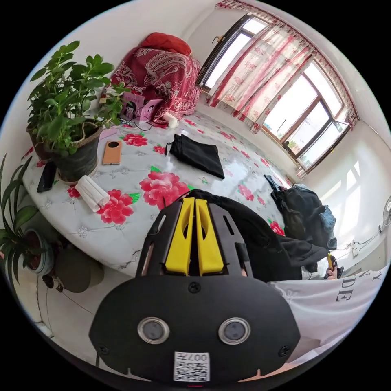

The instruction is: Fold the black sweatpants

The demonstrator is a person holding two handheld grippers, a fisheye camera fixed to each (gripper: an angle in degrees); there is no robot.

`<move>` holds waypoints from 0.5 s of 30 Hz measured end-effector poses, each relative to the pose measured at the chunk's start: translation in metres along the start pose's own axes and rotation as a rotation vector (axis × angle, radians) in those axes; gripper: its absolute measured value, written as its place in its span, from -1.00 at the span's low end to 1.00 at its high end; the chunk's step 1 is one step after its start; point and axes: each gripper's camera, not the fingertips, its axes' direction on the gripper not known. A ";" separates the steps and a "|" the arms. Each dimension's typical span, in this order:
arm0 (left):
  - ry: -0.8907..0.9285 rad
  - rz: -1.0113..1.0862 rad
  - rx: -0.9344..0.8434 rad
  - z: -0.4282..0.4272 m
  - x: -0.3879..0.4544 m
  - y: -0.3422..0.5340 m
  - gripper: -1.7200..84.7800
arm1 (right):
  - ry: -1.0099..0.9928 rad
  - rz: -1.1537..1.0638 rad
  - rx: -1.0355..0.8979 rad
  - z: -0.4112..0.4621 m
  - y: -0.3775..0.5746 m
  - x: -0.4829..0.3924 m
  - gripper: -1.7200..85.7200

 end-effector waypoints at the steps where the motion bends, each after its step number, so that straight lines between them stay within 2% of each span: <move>1: -0.021 -0.015 -0.026 0.004 -0.006 0.005 -0.98 | 0.065 0.011 -0.028 0.000 0.007 0.007 -0.96; 3: -0.082 -0.106 -0.132 0.027 -0.034 0.029 -0.98 | 0.193 0.047 -0.099 0.008 0.022 0.026 -0.95; 5: -0.112 -0.195 -0.220 0.048 -0.054 0.048 -0.98 | 0.443 0.145 -0.197 0.023 0.049 0.054 -0.92; 7: -0.132 -0.284 -0.244 0.058 -0.070 0.065 -0.97 | 0.571 0.177 -0.240 0.030 0.067 0.064 -0.90; 11: -0.095 -0.442 -0.141 0.044 -0.095 0.087 -0.89 | 0.647 0.085 -0.294 0.058 0.084 0.048 -0.87; 15: -0.079 -0.431 -0.140 0.051 -0.082 0.083 -0.84 | 0.686 -0.088 -0.368 0.101 0.084 0.021 -0.86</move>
